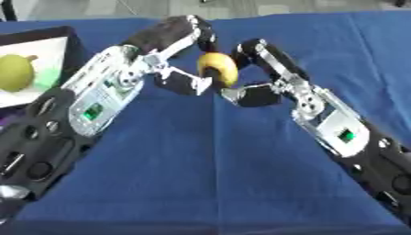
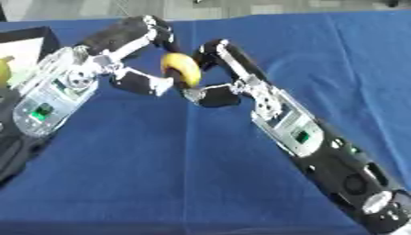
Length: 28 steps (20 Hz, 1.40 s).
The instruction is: Pick up the objects with one hand, pass them to the other hand, and then place them into the box on the other side of the table.
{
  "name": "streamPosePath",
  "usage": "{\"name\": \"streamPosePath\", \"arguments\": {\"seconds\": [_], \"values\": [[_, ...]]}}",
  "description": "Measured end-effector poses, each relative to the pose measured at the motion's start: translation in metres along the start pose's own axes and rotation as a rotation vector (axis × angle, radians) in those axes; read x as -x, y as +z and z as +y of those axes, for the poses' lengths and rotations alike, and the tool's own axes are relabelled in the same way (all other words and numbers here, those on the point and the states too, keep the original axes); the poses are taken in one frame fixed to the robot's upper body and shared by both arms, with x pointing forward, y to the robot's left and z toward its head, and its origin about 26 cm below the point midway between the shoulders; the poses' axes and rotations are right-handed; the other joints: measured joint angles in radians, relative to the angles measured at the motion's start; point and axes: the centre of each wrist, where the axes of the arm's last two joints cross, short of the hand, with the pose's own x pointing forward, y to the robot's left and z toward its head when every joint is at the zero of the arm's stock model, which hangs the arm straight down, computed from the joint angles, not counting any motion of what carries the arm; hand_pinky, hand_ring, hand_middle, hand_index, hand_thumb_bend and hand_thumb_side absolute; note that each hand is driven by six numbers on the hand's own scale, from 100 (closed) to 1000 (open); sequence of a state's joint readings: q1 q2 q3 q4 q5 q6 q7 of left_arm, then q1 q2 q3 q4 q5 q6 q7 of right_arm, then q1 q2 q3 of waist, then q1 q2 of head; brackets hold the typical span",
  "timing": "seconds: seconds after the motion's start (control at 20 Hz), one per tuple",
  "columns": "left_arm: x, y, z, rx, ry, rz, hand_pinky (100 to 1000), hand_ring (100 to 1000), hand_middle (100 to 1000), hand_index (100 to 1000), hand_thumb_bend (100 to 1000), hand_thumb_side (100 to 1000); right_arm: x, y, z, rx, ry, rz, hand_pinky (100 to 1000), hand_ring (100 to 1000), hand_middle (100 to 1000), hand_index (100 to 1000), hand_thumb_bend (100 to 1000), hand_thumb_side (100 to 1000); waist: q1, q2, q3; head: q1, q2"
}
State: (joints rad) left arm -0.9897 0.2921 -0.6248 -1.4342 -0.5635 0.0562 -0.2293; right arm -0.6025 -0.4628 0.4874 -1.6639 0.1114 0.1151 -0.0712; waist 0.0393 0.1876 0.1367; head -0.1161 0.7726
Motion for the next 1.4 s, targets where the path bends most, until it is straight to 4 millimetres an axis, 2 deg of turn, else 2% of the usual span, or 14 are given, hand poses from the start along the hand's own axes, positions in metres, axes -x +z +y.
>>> {"name": "streamPosePath", "arguments": {"seconds": [0.15, 0.35, 0.95, 1.4], "values": [[0.0, 0.0, 0.0, 0.0, -0.023, 0.003, 678, 601, 459, 410, 207, 100, 0.0, 0.0, 0.0, -0.003, 0.017, 0.004, 704, 732, 609, 686, 646, 100, 0.0, 0.0, 0.0, 0.0, 0.0], [0.0, 0.0, 0.0, 0.009, -0.052, 0.0, 673, 589, 435, 389, 210, 100, 0.001, 0.0, 0.0, -0.014, 0.056, 0.024, 725, 769, 669, 748, 696, 100, 0.0, 0.0, 0.0, 0.0, 0.0], [0.001, 0.004, 0.004, 0.035, -0.076, 0.008, 666, 581, 423, 387, 206, 100, 0.004, 0.002, 0.001, -0.024, 0.112, 0.064, 737, 798, 717, 784, 702, 101, -0.001, 0.0, 0.002, 0.0, 0.0], [0.005, 0.022, 0.028, 0.004, -0.056, 0.059, 665, 578, 425, 392, 191, 100, 0.013, 0.009, -0.001, -0.017, 0.138, 0.11, 741, 803, 724, 786, 697, 100, -0.003, 0.0, 0.002, 0.004, 0.0]]}}
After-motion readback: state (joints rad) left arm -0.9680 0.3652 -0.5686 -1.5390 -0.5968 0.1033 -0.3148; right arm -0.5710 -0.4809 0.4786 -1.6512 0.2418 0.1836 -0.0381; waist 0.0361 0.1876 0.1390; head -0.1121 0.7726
